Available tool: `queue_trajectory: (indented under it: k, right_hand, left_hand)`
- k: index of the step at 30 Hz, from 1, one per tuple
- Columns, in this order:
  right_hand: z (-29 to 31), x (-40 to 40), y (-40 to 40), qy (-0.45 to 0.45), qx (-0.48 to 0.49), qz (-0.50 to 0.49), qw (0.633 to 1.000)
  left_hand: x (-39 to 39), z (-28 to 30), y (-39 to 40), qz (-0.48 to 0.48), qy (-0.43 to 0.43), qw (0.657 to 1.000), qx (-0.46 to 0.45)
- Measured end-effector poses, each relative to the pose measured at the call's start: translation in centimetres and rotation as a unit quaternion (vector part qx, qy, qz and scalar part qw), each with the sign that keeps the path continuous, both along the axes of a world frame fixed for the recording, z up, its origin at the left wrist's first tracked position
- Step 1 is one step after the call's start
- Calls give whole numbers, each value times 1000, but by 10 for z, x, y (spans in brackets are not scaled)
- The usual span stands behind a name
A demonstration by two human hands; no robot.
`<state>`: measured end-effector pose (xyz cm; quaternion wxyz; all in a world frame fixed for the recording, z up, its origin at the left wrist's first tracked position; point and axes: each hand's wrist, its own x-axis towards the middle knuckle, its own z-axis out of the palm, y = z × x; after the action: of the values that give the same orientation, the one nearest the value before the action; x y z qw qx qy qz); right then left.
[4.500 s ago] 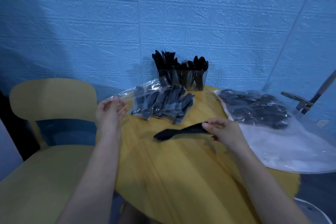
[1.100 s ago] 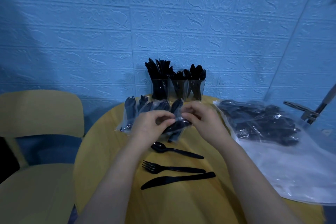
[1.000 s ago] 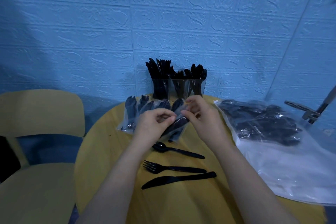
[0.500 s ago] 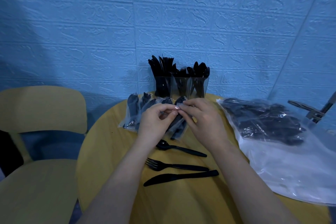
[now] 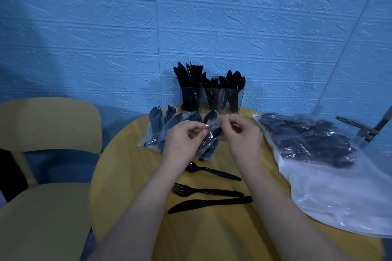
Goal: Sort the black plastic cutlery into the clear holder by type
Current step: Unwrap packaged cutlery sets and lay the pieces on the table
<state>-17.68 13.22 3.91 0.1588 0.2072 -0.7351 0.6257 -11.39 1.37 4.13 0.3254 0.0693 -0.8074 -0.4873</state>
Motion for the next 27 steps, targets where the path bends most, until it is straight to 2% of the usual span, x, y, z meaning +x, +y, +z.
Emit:
queue_trajectory:
  k: [2,4,7,9,11,12,14,16,17,20,22,25,27]
  right_hand:
    - [7,-4,4,-100,-92,25,990]
    - [14,-5,8,-158,-131,56,977]
    - [16,-3,8,-178,-148,89,969]
    - [17,-2,10,-59,-87,17,994]
    - [21,0,13,107,-9,-25,994]
    - [21,0,13,158,37,-14,987]
    - [20,0,12,191,148,13,970]
    - [17,-2,12,164,222,20,961]
    - [17,-3,12,129,228,28,965]
    - [20,-5,14,21,171,108,979]
    - [21,-6,15,3,158,152,976]
    - [20,-7,17,-28,150,163,975]
    - [20,-10,20,-62,99,143,983]
  left_hand:
    - [1,2,-2,-3,-4,1000,14]
    - [2,4,-2,-13,-9,1000,22]
    - [3,3,-5,-16,-17,999,46]
    - [2,2,-11,1,-19,998,62]
    - [2,1,-14,15,-19,997,71]
    - [3,2,-15,17,-19,997,72]
    - [4,3,-14,12,-15,997,68]
    - [5,5,-14,-3,-11,998,62]
    - [5,5,-15,-12,-11,998,61]
    - [6,7,-16,-25,-9,998,63]
    - [7,7,-16,-35,-10,998,42]
    - [7,6,-17,-48,-20,998,20]
    - [8,8,-20,-27,-24,999,38]
